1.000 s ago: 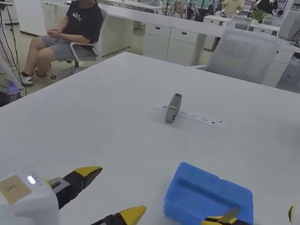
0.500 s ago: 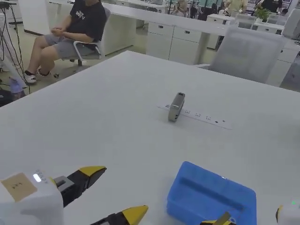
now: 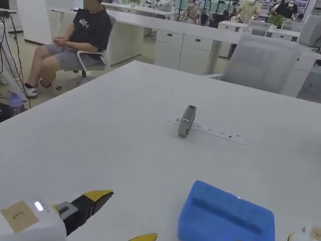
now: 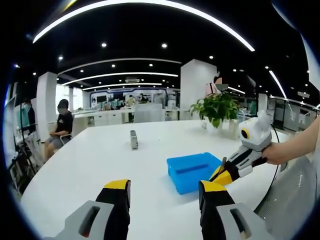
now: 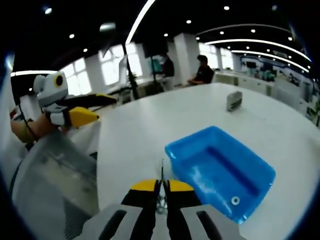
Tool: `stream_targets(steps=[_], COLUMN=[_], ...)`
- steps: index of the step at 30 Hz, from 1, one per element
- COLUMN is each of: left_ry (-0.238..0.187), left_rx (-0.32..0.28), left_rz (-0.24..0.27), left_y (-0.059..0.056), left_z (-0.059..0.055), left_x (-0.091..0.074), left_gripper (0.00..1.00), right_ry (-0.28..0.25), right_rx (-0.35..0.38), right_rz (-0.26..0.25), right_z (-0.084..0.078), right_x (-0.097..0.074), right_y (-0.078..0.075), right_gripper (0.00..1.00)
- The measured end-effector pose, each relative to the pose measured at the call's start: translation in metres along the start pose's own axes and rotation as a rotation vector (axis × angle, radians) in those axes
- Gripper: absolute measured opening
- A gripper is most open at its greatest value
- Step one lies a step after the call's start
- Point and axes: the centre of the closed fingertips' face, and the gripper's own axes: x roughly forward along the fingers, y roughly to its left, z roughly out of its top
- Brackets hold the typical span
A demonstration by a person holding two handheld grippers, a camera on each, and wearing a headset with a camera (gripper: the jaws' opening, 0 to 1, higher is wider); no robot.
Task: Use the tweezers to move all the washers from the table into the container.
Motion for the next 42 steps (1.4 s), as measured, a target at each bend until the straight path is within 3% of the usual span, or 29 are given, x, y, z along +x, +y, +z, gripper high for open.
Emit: stream_targets(steps=[8,12,15,24,29,35,42], left_ry=[0.009,0.015,-0.006,-0.031,-0.038,-0.037,-0.038], left_rx=[-0.008,-0.007,-0.015,-0.033,-0.037,-0.037,-0.042], left_rz=[-0.027,-0.053,-0.073,-0.075,-0.070,-0.078,-0.083], left_y=[-0.005,-0.010,-0.015,-0.016,-0.014,-0.016,-0.016], left_z=[-0.002,-0.003,0.001,0.006,0.007,0.007,0.007], left_x=[0.002,0.003,0.004,0.002,0.001,0.001,0.000], left_gripper=[0.55,0.56,0.59,0.62,0.62,0.61,0.60], right_ry=[-0.004,-0.058,-0.099,-0.153,-0.188,-0.247,-0.259], right_rx=[-0.055,-0.027,0.028,0.042,0.023,0.013,0.020], right_rz=[-0.038,-0.062,-0.055,-0.069,-0.065,-0.070,-0.106], right_z=[0.001,0.015,0.024,0.041,0.060,0.087,0.099], right_x=[-0.001,-0.012,-0.020,-0.041,-0.052,-0.062,-0.060], right_y=[-0.002,-0.003,0.001,0.006,0.007,-0.004,-0.028], right_gripper=[0.01,0.01,0.02,0.02,0.02,0.02,0.02])
